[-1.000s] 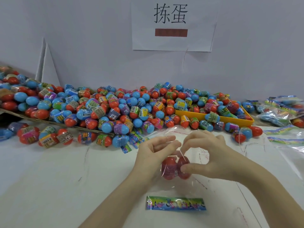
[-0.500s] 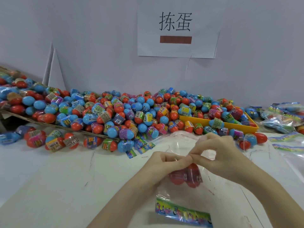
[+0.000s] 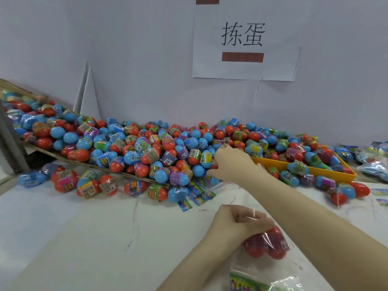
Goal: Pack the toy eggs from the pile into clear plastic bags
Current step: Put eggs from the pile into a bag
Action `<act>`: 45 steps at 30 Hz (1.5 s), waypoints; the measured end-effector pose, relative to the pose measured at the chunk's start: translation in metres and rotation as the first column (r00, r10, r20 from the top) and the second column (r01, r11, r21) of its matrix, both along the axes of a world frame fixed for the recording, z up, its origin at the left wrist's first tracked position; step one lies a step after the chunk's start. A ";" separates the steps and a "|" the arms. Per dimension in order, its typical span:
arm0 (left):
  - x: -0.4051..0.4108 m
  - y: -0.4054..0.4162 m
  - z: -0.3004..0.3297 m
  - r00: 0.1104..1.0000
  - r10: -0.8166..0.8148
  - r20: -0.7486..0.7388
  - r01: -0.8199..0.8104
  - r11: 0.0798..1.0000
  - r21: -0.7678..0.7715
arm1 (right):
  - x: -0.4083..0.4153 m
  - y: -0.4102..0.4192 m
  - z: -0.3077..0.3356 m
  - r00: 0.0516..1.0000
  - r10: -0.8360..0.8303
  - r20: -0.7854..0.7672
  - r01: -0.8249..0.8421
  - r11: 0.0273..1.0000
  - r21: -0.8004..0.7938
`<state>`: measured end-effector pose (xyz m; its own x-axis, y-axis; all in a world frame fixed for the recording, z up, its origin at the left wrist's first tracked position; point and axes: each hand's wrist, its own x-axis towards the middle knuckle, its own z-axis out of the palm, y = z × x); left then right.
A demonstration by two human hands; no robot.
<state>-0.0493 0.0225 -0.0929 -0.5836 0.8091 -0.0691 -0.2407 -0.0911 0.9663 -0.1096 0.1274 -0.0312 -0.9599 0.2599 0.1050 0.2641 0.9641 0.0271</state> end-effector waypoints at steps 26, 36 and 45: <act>0.004 -0.004 0.007 1.000 -0.026 -0.008 0.026 0.998 0.053 | 0.150 0.006 0.016 0.837 -0.162 -0.523 -0.166 0.835 -0.524; 0.007 -0.004 0.008 0.996 -0.018 -0.082 0.024 0.997 0.070 | 0.145 0.006 0.011 0.897 -0.098 -0.431 -0.148 0.852 -0.502; 0.008 -0.003 0.015 0.998 -0.022 -0.066 0.025 0.999 0.035 | 0.147 0.020 0.012 0.967 -0.009 -0.253 -0.092 0.917 -0.387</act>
<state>-0.0415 0.0193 -0.0780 -0.5668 0.8238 -0.0025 -0.1796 -0.1207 0.9763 0.0377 0.1470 -0.0196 -0.9279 0.2893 0.2351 0.1729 0.8927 -0.4161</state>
